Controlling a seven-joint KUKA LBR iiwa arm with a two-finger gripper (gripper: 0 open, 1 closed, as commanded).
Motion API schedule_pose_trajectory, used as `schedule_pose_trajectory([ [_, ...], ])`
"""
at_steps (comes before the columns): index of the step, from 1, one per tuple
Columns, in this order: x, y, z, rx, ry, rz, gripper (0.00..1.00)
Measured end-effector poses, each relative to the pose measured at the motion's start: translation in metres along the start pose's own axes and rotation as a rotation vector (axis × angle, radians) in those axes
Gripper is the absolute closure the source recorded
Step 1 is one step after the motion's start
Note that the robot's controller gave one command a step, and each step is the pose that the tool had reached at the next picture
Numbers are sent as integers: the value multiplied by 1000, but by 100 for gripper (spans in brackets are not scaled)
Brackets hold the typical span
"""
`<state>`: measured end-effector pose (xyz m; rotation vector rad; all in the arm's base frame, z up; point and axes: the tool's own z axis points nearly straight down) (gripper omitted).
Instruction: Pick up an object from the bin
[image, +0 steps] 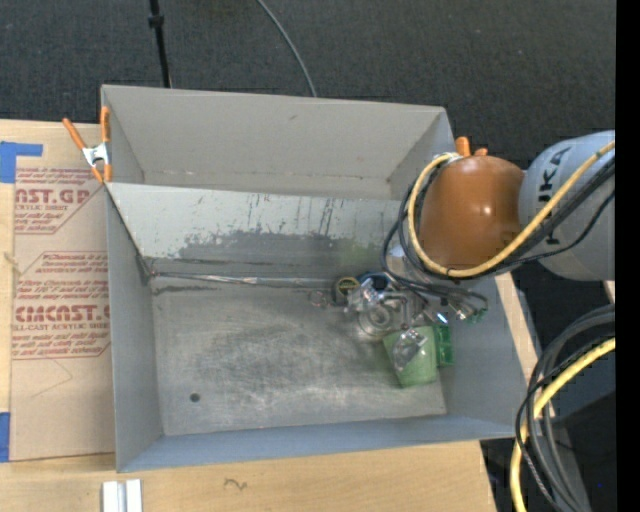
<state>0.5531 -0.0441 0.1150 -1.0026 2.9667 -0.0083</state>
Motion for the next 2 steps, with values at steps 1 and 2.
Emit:
schedule_pose_trajectory([
  [1, 5, -42, 41, -28, 3, -257, 0],
  [2, 15, -77, 42, -29, 8, -446, 0],
])
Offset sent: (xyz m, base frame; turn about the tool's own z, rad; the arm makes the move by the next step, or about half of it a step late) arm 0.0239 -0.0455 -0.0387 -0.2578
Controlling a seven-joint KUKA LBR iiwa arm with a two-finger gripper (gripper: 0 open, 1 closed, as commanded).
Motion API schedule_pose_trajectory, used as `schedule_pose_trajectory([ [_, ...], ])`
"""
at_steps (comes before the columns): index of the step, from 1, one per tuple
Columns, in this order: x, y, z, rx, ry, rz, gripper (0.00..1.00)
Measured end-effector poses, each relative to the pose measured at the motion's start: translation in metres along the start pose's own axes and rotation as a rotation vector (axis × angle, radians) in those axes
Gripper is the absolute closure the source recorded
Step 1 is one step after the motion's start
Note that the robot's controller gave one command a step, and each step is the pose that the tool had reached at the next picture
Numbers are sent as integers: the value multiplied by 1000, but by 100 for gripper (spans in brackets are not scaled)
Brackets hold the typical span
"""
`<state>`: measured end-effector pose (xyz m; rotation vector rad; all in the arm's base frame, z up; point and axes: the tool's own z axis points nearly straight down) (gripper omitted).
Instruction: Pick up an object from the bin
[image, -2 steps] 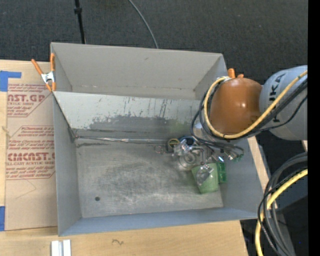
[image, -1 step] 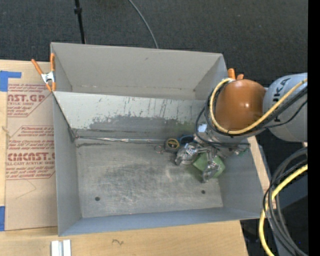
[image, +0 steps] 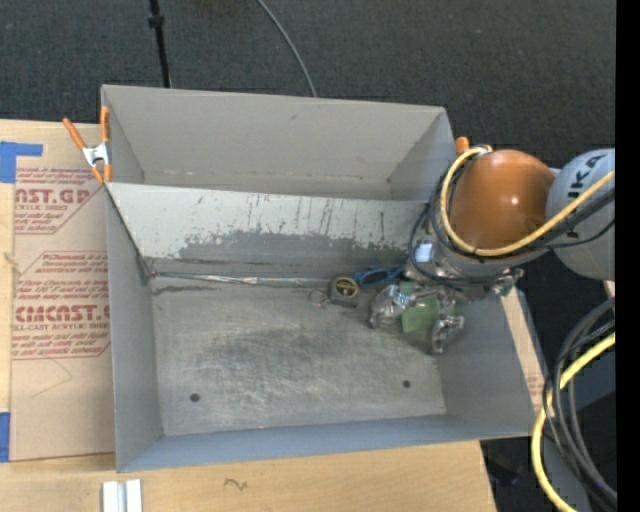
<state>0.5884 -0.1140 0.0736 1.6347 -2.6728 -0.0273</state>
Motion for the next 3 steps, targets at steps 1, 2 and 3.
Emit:
schedule_pose_trajectory([
  [1, 3, -5, -3, 15, 0, 2, 100],
  [2, -12, 11, -129, 24, 2, -423, 100],
  [3, -11, 11, -127, 19, 2, -422, 0],
])
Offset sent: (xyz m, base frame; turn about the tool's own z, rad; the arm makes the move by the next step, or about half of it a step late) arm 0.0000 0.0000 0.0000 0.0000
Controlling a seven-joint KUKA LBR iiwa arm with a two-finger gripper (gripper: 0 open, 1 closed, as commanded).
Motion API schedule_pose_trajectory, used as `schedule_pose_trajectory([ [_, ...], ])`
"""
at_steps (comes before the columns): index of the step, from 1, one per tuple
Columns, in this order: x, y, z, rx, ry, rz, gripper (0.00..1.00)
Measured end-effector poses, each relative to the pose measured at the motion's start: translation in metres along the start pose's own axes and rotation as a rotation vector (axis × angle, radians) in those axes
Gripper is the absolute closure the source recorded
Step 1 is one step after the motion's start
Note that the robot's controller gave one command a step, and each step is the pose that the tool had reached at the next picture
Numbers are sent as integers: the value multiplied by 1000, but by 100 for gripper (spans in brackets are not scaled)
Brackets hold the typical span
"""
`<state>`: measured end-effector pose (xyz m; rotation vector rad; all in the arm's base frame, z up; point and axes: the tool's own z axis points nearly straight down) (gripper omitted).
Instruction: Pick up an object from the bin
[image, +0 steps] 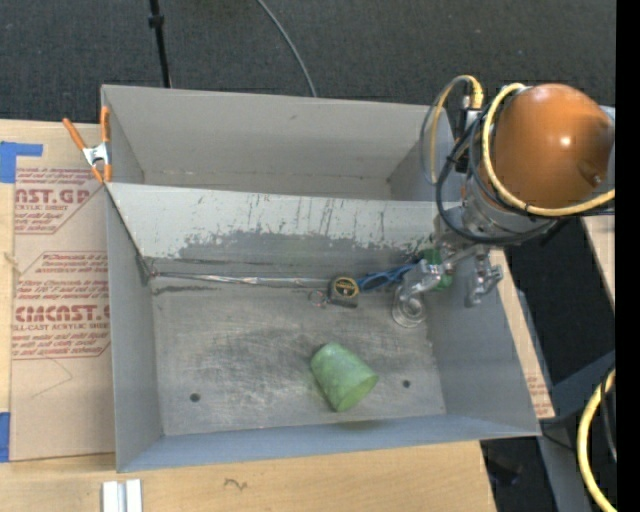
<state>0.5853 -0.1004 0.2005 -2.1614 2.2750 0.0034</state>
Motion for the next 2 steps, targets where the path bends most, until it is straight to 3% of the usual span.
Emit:
schedule_pose_trajectory([
  [1, -52, 33, 113, -10, -2, -142, 0],
  [2, -124, 74, 50, 0, -1, -493, 0],
])
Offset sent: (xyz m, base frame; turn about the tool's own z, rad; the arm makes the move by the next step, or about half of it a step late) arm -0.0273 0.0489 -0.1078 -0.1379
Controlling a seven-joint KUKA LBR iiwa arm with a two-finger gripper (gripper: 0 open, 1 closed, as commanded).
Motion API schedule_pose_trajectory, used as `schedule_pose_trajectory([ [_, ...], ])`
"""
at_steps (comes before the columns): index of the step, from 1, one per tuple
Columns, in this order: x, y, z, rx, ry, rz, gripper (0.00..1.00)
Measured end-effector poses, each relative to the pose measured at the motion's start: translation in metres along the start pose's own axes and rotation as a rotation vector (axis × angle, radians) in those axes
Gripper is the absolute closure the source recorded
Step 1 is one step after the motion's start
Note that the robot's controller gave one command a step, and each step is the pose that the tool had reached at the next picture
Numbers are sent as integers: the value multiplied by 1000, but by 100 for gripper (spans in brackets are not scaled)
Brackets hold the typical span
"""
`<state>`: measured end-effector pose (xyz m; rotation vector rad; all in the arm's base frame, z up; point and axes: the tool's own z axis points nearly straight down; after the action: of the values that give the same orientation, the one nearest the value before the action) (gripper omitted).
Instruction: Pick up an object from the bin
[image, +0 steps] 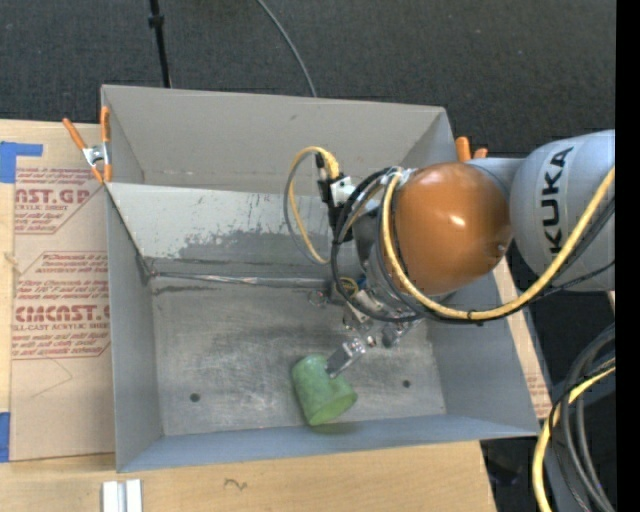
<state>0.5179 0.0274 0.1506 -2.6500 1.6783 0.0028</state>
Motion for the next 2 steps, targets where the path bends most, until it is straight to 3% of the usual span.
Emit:
schedule_pose_trajectory([
  [1, -71, -2, 17, -5, -3, 10, 0],
  [2, -55, -7, 78, -6, 0, -383, 0],
])
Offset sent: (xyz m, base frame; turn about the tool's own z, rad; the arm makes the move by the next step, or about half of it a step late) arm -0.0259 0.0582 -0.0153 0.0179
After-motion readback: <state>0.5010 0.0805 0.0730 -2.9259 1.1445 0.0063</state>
